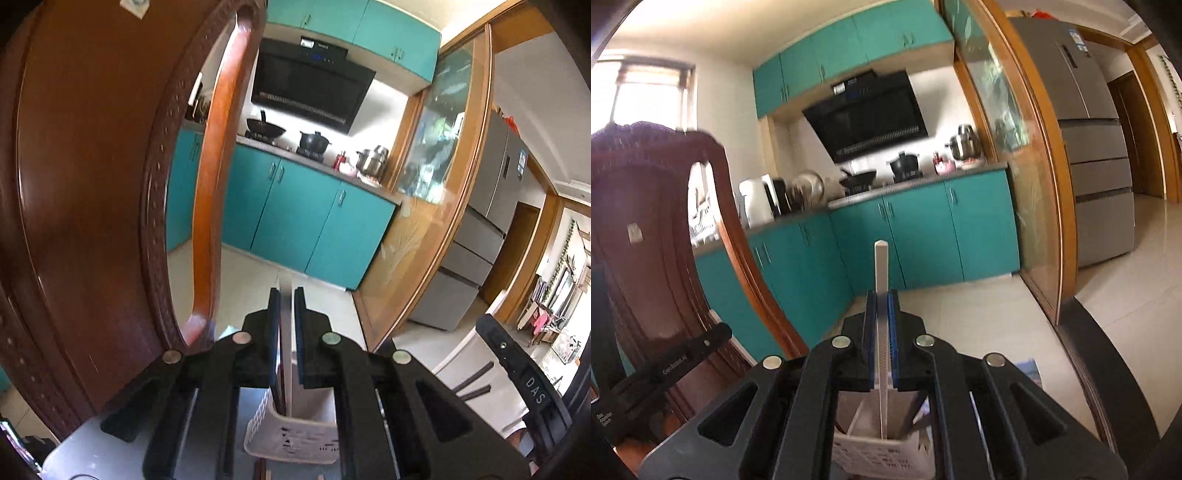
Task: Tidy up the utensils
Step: 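Lift both chopsticks over the white basket and open both tools to drop them, then lower both open tools over the remaining chopsticks beside the basket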
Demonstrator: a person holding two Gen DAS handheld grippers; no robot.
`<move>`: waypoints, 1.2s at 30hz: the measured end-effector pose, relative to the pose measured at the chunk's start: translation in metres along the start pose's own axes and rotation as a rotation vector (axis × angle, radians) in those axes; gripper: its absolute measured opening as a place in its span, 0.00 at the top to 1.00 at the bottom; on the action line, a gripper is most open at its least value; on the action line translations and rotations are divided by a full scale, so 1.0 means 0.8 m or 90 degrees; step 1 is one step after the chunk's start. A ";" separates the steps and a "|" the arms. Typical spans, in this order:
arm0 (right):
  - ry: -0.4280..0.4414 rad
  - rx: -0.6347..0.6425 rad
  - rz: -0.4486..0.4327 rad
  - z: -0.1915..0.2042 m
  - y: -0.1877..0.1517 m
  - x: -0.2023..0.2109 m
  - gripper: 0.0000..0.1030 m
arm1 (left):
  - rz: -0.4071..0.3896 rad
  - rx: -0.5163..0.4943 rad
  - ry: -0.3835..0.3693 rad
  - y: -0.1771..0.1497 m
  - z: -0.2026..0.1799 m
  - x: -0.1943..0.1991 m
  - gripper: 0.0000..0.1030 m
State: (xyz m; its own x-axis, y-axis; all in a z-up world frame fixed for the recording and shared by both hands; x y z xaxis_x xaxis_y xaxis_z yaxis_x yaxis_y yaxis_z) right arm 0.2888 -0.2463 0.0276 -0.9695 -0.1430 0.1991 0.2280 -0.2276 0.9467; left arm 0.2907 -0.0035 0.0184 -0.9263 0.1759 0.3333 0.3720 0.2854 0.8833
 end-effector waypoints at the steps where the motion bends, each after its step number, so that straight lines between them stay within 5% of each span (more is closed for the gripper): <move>1: 0.000 0.005 0.003 0.001 -0.002 0.002 0.89 | 0.002 -0.001 -0.002 0.000 0.001 0.003 0.92; 3: 0.000 0.015 -0.003 0.004 0.000 0.012 0.70 | 0.002 -0.009 -0.002 -0.004 0.001 0.011 0.88; 9: 0.050 0.037 -0.037 0.020 0.018 0.083 0.66 | 0.015 -0.015 -0.027 -0.007 0.007 0.025 0.70; 14: 0.163 0.089 0.064 0.045 0.001 0.105 0.67 | 0.095 -0.031 -0.030 -0.034 0.013 0.019 0.70; 20: 0.201 0.180 0.215 0.063 -0.090 0.072 0.67 | 0.202 -0.043 0.000 -0.084 0.031 0.002 0.70; 22: 0.176 0.167 0.294 0.049 -0.133 0.039 0.67 | 0.256 -0.051 0.025 -0.108 0.037 -0.015 0.70; 26: 0.013 0.140 0.448 0.003 -0.207 -0.027 0.67 | 0.394 -0.058 0.073 -0.163 0.051 -0.065 0.70; 29: -0.021 0.065 0.512 -0.029 -0.230 -0.049 0.67 | 0.483 -0.067 0.082 -0.205 0.056 -0.090 0.70; 36: -0.035 0.034 0.519 -0.039 -0.232 -0.051 0.67 | 0.479 -0.153 0.087 -0.235 0.039 -0.084 0.66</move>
State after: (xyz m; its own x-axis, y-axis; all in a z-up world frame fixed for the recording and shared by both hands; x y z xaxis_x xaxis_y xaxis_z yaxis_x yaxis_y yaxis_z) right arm 0.2889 -0.2284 -0.1642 -0.5041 -0.1964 0.8410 0.8601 -0.0254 0.5095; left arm 0.2848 -0.0393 -0.1800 -0.4373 0.1188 0.8914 0.8911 -0.0765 0.4473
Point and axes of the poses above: each gripper's, at about its wrist camera, not at the fingertips, and x roughly against the way its jaws point, z to its left, y to its top, the point moved 2 cm from there along -x, roughly the way its jaws point, and after that the axes turned 1 degree about z, right-handed, at the moved point
